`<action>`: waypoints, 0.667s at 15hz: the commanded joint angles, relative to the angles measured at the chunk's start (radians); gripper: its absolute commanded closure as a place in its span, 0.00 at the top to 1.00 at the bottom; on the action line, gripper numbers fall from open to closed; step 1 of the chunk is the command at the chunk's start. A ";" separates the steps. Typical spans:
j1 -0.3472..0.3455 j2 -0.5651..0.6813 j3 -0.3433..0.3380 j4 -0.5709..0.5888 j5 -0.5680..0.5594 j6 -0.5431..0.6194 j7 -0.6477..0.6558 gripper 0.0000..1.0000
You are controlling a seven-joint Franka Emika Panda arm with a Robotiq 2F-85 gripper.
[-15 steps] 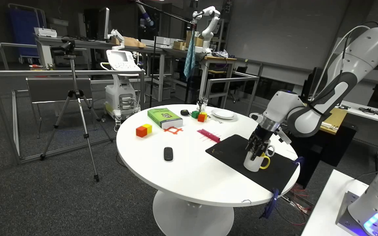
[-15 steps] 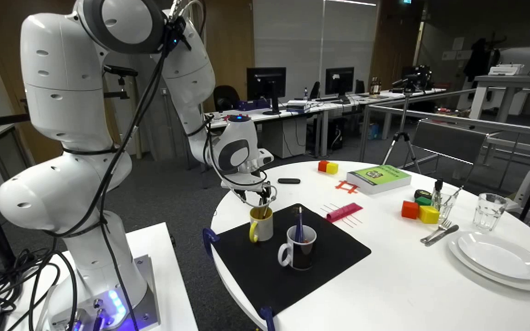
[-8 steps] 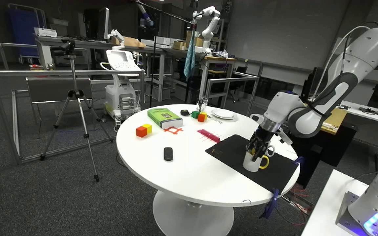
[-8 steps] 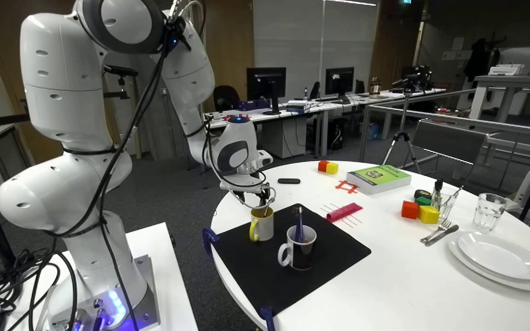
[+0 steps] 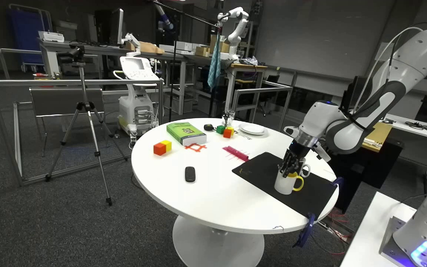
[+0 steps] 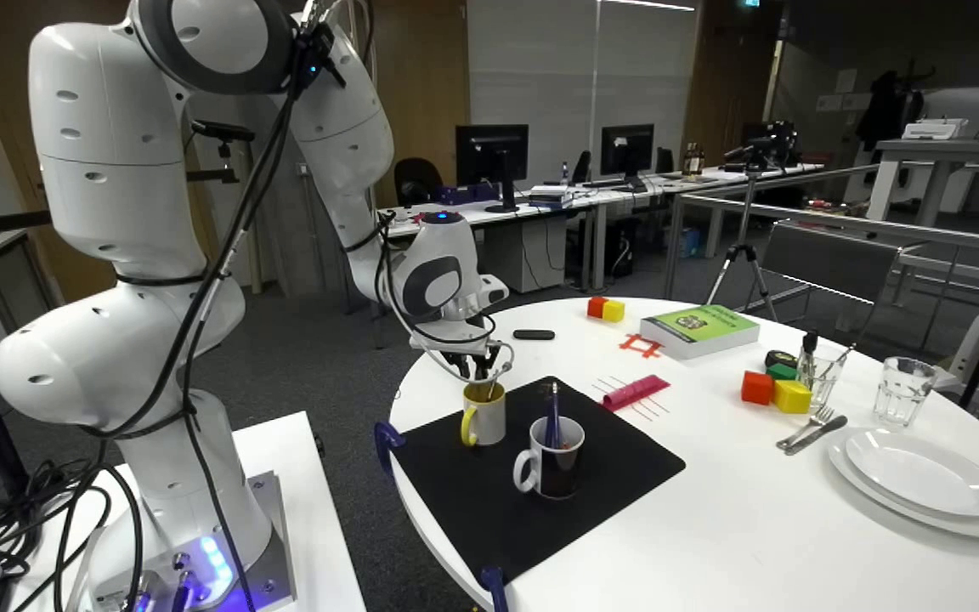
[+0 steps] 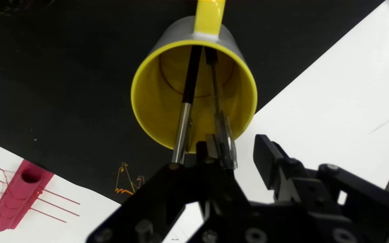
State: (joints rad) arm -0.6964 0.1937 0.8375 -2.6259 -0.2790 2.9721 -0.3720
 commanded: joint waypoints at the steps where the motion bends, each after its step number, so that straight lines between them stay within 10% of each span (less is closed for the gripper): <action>1: -0.010 -0.034 -0.001 -0.014 -0.007 -0.024 -0.014 0.06; 10: -0.018 -0.066 0.023 -0.015 0.009 -0.038 -0.022 0.04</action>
State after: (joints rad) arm -0.6967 0.1830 0.8349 -2.6255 -0.2790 2.9716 -0.3720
